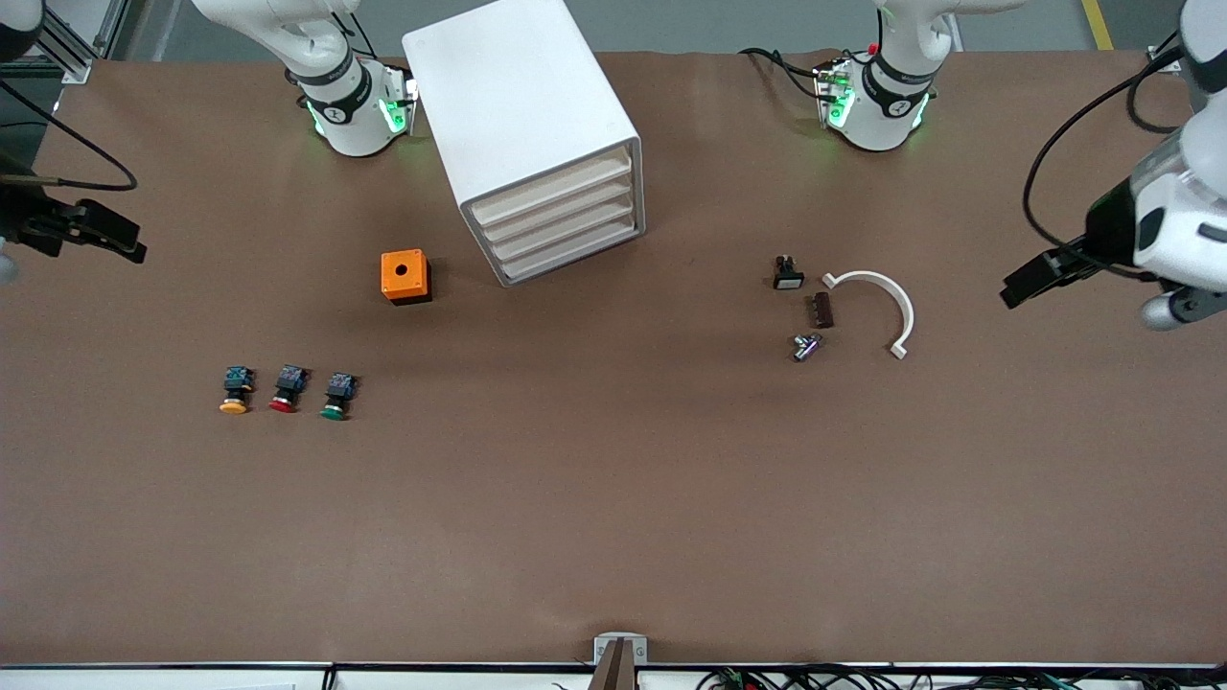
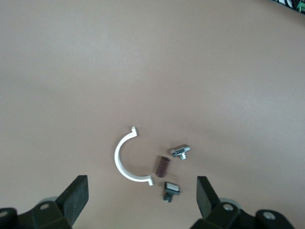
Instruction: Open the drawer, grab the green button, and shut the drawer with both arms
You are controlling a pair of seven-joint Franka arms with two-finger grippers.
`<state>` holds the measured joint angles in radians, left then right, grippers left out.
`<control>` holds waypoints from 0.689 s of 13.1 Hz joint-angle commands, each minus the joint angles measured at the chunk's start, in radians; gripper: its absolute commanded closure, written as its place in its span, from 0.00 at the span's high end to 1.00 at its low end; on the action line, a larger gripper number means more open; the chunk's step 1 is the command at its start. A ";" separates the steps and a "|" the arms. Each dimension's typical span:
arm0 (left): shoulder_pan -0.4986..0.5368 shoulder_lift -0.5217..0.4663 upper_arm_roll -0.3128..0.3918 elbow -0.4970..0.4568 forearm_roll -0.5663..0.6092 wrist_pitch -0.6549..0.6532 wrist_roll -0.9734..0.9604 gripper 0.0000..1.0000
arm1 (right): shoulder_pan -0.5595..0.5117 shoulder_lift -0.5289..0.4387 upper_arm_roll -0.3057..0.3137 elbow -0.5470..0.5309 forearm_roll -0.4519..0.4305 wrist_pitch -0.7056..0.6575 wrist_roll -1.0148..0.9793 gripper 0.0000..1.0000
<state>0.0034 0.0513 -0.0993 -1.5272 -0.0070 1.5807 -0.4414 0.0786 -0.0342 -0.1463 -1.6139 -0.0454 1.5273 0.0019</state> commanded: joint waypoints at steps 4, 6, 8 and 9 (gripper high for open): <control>0.044 -0.137 -0.010 -0.063 -0.002 -0.114 0.150 1.00 | -0.036 0.014 0.013 0.069 0.015 -0.062 -0.071 1.00; 0.049 -0.189 -0.010 -0.112 -0.002 -0.111 0.188 1.00 | -0.033 0.014 0.017 0.089 0.015 -0.079 -0.071 1.00; 0.053 -0.191 -0.002 -0.113 -0.001 -0.113 0.217 1.00 | -0.026 0.016 0.020 0.112 0.013 -0.114 -0.060 1.00; 0.056 -0.185 -0.004 -0.113 -0.001 -0.113 0.219 1.00 | -0.026 0.017 0.020 0.121 0.015 -0.118 -0.060 1.00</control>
<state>0.0412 -0.1143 -0.0988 -1.6122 -0.0070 1.4669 -0.2529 0.0603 -0.0338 -0.1331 -1.5413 -0.0434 1.4425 -0.0507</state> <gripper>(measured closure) 0.000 0.000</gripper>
